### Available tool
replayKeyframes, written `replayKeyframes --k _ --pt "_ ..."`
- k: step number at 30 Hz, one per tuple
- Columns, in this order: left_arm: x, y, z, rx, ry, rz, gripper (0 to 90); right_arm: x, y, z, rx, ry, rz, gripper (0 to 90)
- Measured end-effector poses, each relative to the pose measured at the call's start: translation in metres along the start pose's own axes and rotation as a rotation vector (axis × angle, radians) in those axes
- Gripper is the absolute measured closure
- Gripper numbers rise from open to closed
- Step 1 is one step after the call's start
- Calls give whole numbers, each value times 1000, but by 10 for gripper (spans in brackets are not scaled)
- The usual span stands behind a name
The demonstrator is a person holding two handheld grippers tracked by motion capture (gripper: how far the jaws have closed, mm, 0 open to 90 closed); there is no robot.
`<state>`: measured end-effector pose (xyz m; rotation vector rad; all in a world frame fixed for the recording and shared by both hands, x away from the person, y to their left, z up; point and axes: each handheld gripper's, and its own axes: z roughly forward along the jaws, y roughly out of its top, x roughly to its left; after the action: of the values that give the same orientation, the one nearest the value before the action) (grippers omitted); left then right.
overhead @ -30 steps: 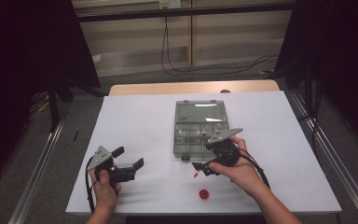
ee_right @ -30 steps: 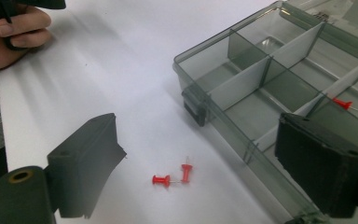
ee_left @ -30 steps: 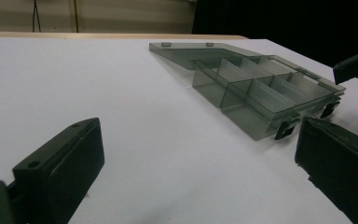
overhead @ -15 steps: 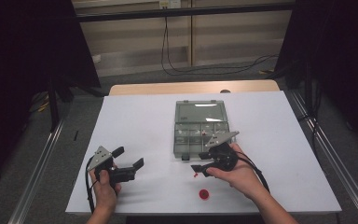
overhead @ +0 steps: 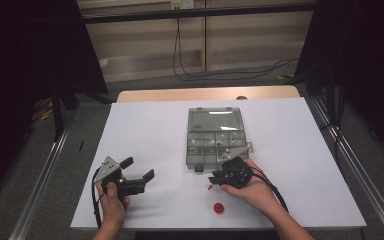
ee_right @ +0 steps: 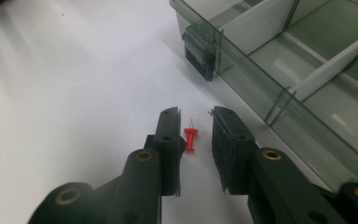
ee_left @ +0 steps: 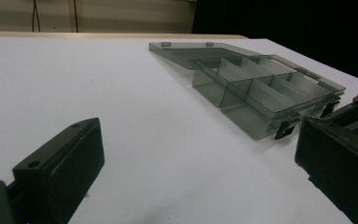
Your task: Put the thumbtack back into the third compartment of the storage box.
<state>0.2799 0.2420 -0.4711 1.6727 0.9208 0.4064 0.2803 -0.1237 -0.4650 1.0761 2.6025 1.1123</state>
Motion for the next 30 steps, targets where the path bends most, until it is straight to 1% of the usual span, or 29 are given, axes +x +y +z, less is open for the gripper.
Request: replayKeyframes --k 1,3,4,6,7,9,13,14,15,16,17,18,19,21,22,24,28,30 --pt "0 0 0 0 0 0 12 0 0 1 8 -7 -3 734" --pt "0 0 0 1 0 0 12 0 -1 2 0 0 2 738" --pt "0 0 0 1 1 1 12 0 -1 4 5 -1 -3 748" --pt "0 0 0 1 1 1 12 0 -1 5 11 -2 5 755" --pt "0 0 0 1 0 1 12 0 -1 6 8 -1 1 762" --pt "0 0 0 1 0 0 12 0 -1 7 23 -14 -7 774" --pt "1 0 -1 8 -6 8 12 -2 -2 10 14 -6 5 799" --pt "1 0 -1 8 -6 8 12 -2 -3 10 18 -14 -3 802" --pt "0 0 0 5 -4 4 12 -2 -3 10 21 -9 3 803" --pt "0 0 0 4 -4 3 12 -3 -4 12 14 -4 -4 805" --pt "0 0 0 5 -4 3 12 -2 -4 11 22 -13 -1 807" --pt "0 0 0 4 -4 3 12 -3 -5 11 13 -3 -2 812" --pt "0 0 0 5 -4 3 12 -3 -5 11 15 -6 7 825" --pt "0 0 0 5 -4 3 12 -4 -6 11 14 -9 -2 838" --pt "0 0 0 5 -2 5 12 -6 -7 11 -2 0 2 849" --pt "0 0 0 5 -3 4 12 -6 -7 11 -2 2 10 851" --pt "0 0 0 6 -2 5 12 -7 -7 8 2 -8 2 853" --pt "0 0 0 6 -1 5 12 -8 -6 5 -8 1 -1 853"
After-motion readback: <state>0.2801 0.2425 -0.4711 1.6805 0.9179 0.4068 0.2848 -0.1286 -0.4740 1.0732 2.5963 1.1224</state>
